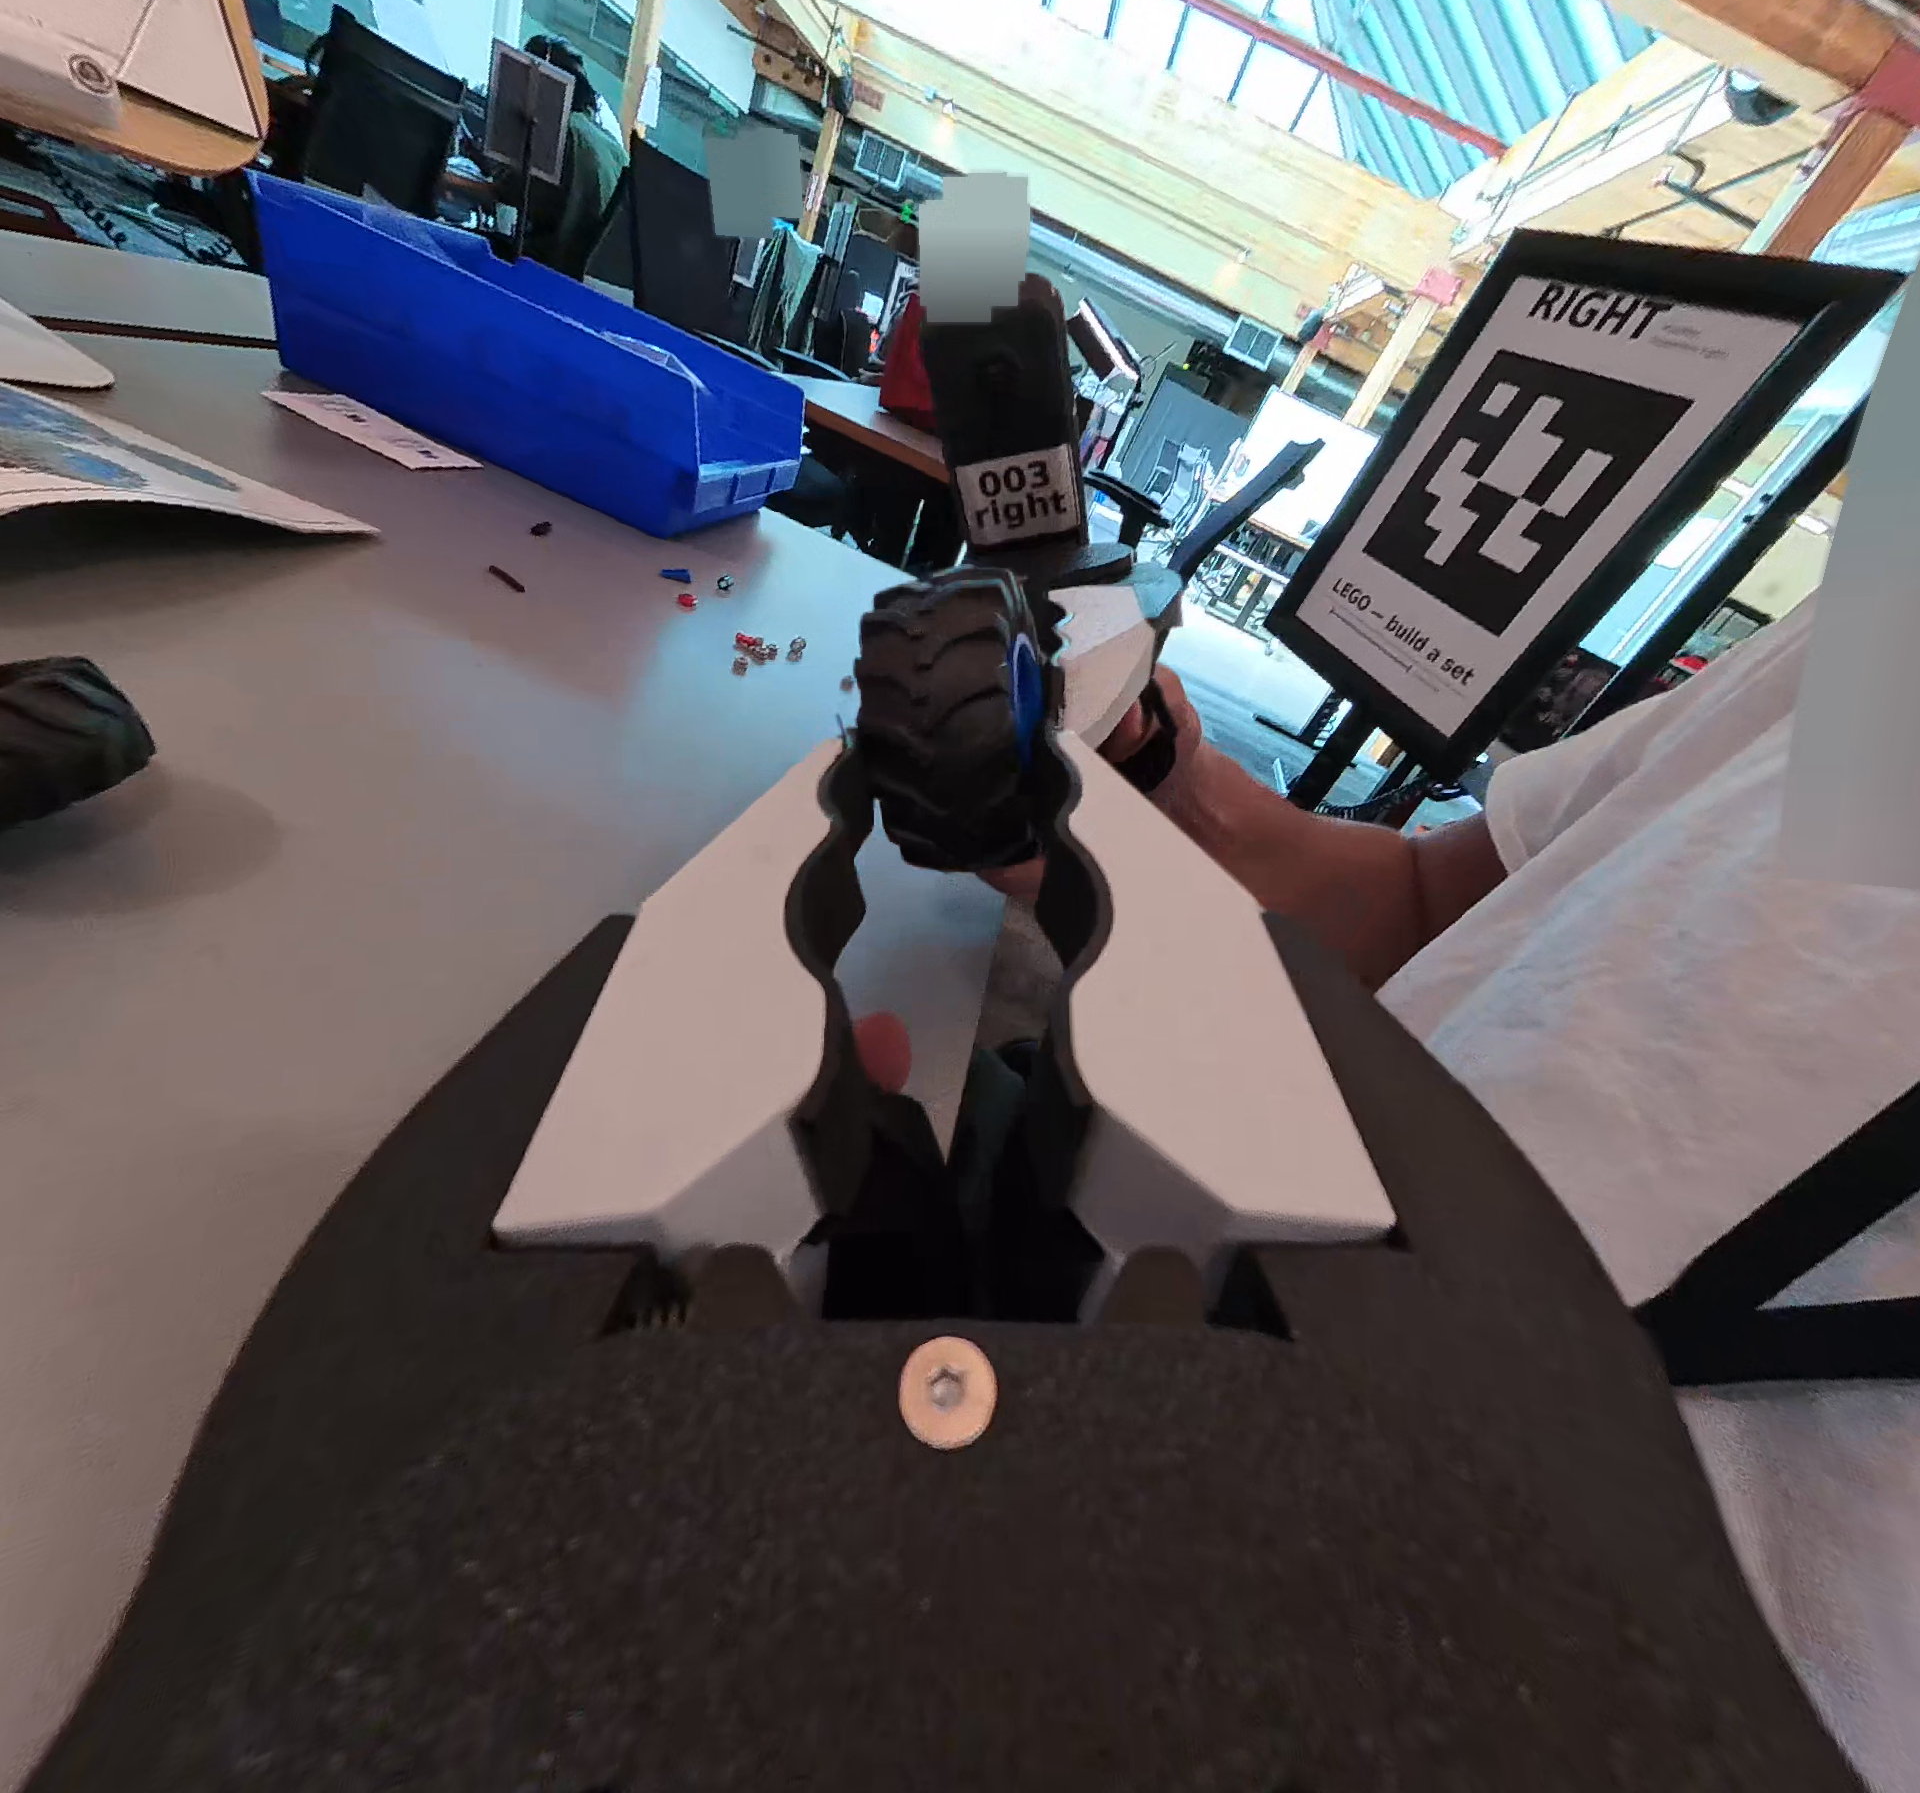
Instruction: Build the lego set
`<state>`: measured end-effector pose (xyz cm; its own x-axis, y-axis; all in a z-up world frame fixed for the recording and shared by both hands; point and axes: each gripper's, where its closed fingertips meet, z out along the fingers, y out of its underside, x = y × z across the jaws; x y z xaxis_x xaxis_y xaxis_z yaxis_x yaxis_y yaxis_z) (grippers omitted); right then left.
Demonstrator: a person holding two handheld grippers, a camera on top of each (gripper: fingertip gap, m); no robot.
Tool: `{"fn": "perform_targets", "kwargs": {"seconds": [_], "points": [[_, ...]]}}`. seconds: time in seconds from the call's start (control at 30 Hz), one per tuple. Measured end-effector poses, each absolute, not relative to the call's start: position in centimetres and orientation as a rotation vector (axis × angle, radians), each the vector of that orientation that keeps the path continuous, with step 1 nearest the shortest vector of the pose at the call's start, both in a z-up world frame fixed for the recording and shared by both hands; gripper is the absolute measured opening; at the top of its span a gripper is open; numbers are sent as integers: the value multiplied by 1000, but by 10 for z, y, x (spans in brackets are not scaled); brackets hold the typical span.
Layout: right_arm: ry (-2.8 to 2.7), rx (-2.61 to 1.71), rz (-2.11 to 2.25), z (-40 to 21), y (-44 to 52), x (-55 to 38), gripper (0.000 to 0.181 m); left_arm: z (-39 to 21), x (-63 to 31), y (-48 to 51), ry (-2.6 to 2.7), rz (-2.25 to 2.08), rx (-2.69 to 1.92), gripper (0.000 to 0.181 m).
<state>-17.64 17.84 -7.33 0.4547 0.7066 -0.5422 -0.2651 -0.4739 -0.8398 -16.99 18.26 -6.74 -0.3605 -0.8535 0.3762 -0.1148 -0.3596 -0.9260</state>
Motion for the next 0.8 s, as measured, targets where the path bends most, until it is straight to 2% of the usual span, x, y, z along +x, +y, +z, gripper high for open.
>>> {"fn": "perform_targets", "kwargs": {"seconds": [0.13,0.5,0.7,0.8], "points": [[-328,-1773,1054,-83,189,-166,26,-79,-162,192,1333,-1505,-1320,27],[-233,-1817,747,-93,205,-147,21,-85,-154,208,1191,-1129,-1326,22],[-211,-1835,559,-98,212,-137,20,-91,-147,216,1168,-1020,-1374,22],[-206,-1825,610,-95,213,-135,23,-89,-144,216,1173,-1090,-1395,23]]}}
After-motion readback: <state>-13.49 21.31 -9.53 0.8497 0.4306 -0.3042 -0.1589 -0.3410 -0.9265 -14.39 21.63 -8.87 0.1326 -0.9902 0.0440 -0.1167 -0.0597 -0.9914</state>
